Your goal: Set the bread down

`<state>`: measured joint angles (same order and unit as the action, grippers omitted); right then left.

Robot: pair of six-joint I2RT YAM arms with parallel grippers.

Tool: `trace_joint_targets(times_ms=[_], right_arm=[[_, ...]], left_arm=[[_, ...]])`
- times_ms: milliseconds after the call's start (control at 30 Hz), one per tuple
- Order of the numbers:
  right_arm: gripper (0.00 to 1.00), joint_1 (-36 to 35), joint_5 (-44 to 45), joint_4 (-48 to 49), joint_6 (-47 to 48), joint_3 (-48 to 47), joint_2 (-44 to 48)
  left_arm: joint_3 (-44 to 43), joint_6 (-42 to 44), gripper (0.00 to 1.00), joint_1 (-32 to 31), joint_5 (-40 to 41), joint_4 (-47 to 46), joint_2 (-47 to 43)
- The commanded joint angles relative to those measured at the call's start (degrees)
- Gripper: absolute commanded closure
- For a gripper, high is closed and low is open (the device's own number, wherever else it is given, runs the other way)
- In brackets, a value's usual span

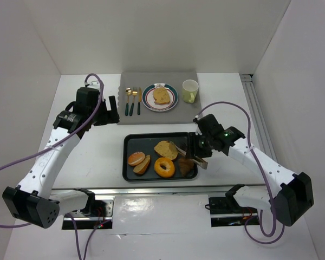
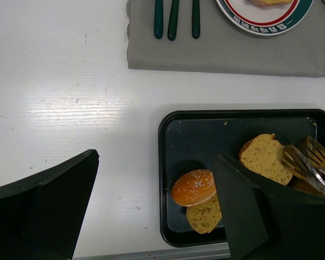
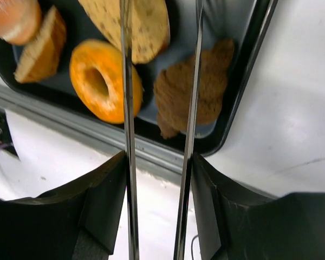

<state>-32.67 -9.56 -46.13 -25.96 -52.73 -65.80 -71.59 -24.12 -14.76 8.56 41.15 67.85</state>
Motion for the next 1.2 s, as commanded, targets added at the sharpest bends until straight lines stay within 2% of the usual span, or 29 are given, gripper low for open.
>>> trace_joint_targets(times_ms=[0, 200, 333, 433, 500, 600, 733, 767, 867, 1033, 1167], right_arm=[[0.44, -0.47, -4.76, -1.86, 0.2, 2.1, 2.95], [0.44, -0.47, -8.62, 0.24, 2.75, 4.74, 1.56], [0.51, -0.47, -10.56, 0.95, 3.8, 3.08, 1.55], [0.63, -0.47, -10.31, -1.4, 4.94, -0.08, 1.55], [0.78, -0.47, -8.38, -2.91, 5.56, -2.71, 0.94], [0.93, -0.47, -5.83, -5.63, 6.09, -6.58, 0.41], [0.96, -0.47, -4.59, -7.57, 6.71, -12.02, -0.81], [1.0, -0.47, -4.59, -7.57, 7.23, -13.26, -1.34], [1.0, -0.47, -2.75, -6.88, 7.76, -18.27, -3.98], [1.0, 1.2, 3.13, 2.78, 7.77, -25.04, -10.3], [1.0, 2.34, 8.76, 9.82, 7.23, -33.19, -21.78]], left_arm=[[-1.71, 0.74, 0.02, 0.26, -1.26, -0.8, 0.0], [-1.71, 0.21, 0.02, 0.26, -1.79, -1.33, 0.52], [-1.71, 0.21, 0.02, 0.26, -2.32, -1.33, 0.52], [-1.71, 0.21, 0.02, 0.26, -2.32, -1.33, 0.52], [-1.71, 0.21, 0.02, 0.26, -2.32, -1.85, 0.52], [-1.71, 0.21, 0.02, 0.26, -2.32, -1.86, 0.52], [-1.71, 0.21, 0.02, 0.26, -2.32, -1.86, 0.52], [-1.71, 0.21, 0.02, 0.26, -2.32, -1.86, 0.52], [-1.71, 0.21, 0.02, 0.26, -2.32, -1.86, 0.52], [-1.71, 0.21, 0.02, 0.26, -1.79, -1.86, 0.52], [-0.57, 0.21, 0.02, 0.26, -3.01, -1.86, 0.52]])
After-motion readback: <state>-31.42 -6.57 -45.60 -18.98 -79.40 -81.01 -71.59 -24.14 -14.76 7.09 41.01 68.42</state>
